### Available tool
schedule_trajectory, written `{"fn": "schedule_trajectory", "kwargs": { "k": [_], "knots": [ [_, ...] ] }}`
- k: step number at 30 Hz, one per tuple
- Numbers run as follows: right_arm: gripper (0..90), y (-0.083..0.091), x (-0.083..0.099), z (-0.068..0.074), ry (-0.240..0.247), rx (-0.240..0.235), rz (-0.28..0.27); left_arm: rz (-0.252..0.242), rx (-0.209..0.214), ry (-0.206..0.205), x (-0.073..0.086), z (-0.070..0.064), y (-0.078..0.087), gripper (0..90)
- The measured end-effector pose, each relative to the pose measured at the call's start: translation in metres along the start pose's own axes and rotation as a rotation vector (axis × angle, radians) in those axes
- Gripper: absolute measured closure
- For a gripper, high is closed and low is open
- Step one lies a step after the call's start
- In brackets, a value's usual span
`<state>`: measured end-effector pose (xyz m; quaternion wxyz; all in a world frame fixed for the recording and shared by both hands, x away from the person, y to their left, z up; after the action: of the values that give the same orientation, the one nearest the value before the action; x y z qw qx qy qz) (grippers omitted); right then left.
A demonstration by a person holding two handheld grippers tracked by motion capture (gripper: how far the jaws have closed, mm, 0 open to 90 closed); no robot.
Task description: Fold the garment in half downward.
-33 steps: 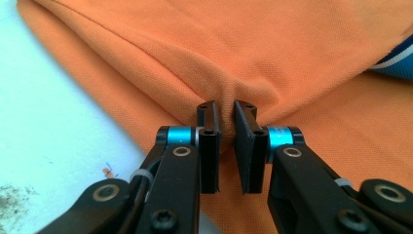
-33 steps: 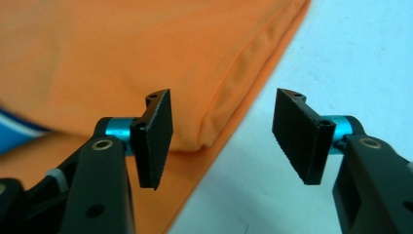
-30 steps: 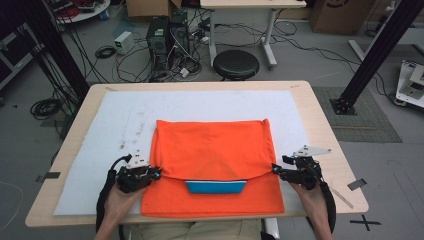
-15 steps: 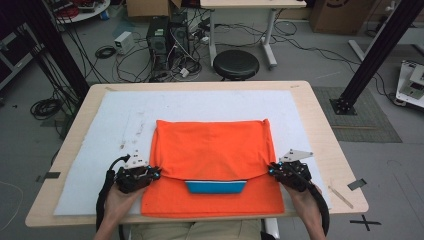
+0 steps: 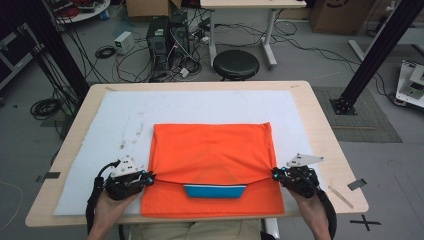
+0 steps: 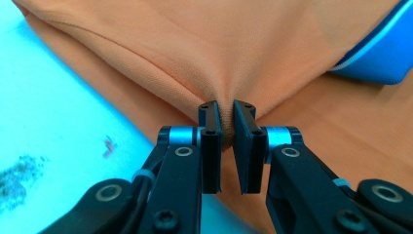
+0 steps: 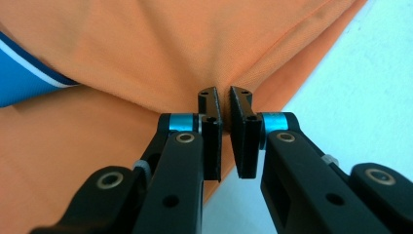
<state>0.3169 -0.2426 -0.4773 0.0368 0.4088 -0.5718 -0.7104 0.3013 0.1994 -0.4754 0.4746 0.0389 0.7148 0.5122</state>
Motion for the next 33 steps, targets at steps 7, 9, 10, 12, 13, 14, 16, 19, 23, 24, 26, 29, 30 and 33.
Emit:
{"fn": "schedule_trajectory", "kwargs": {
  "k": [7, 9, 10, 12, 13, 14, 16, 19, 23, 24, 26, 29, 30, 33],
  "knots": [
    [84.8, 0.007, 0.013, 0.007, 0.003, -0.04, -0.001, 0.004, 0.023, -0.032, 0.01, -0.012, 0.01, 82.0],
    [84.7, 0.009, 0.016, 0.009, -0.002, -0.047, -0.005, 0.007, 0.025, -0.042, 0.014, -0.015, 0.011, 82.0],
    [84.8, 0.01, 0.018, 0.01, -0.002, -0.049, -0.007, 0.007, 0.028, -0.045, 0.015, -0.017, 0.011, 82.0],
    [84.8, 0.012, 0.021, 0.011, 0.004, -0.046, -0.014, 0.007, 0.039, -0.04, 0.017, -0.019, 0.012, 82.0],
    [84.7, 0.013, 0.023, 0.012, -0.004, -0.053, -0.01, 0.007, 0.045, -0.042, 0.018, -0.02, 0.013, 82.0],
    [84.8, 0.013, 0.024, 0.011, 0.003, -0.056, -0.013, 0.01, 0.044, -0.05, 0.018, -0.021, 0.014, 82.0],
    [84.8, 0.015, 0.027, 0.013, -0.006, -0.066, -0.01, 0.006, 0.051, -0.057, 0.02, -0.024, 0.016, 82.0],
    [84.8, 0.019, 0.032, 0.015, -0.018, -0.09, -0.02, -0.003, 0.074, -0.059, 0.022, -0.028, 0.021, 82.0],
    [84.8, 0.022, 0.04, 0.015, -0.026, -0.113, -0.028, 0.0, 0.112, -0.076, 0.028, -0.031, 0.023, 82.0],
    [84.8, 0.022, 0.042, 0.015, -0.031, -0.124, -0.033, 0.005, 0.114, -0.077, 0.03, -0.031, 0.023, 82.0],
    [84.8, 0.022, 0.046, 0.015, -0.037, -0.141, -0.042, 0.01, 0.116, -0.079, 0.033, -0.032, 0.022, 82.0],
    [84.7, 0.02, 0.051, 0.017, -0.055, -0.15, -0.042, 0.014, 0.12, -0.068, 0.037, -0.033, 0.018, 81.9],
    [84.7, 0.018, 0.052, 0.018, -0.055, -0.147, -0.037, 0.023, 0.123, -0.064, 0.038, -0.034, 0.016, 81.9],
    [79.3, 0.014, 0.052, 0.018, -0.046, -0.145, -0.025, 0.039, 0.116, -0.073, 0.039, -0.034, 0.012, 80.7]
  ]
}}
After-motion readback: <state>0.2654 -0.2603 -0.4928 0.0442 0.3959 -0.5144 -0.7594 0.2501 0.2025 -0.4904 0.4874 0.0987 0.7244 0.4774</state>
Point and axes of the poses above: each handheld gripper's, and its own axes: y roughly backward along the jaws, x roughly out of its underside, z roughly to its left, the point moved 7 cm from there along -y, roughly forward along the jaws, and after that the axes turned 12 degrees about z, right-handed, at the moved point
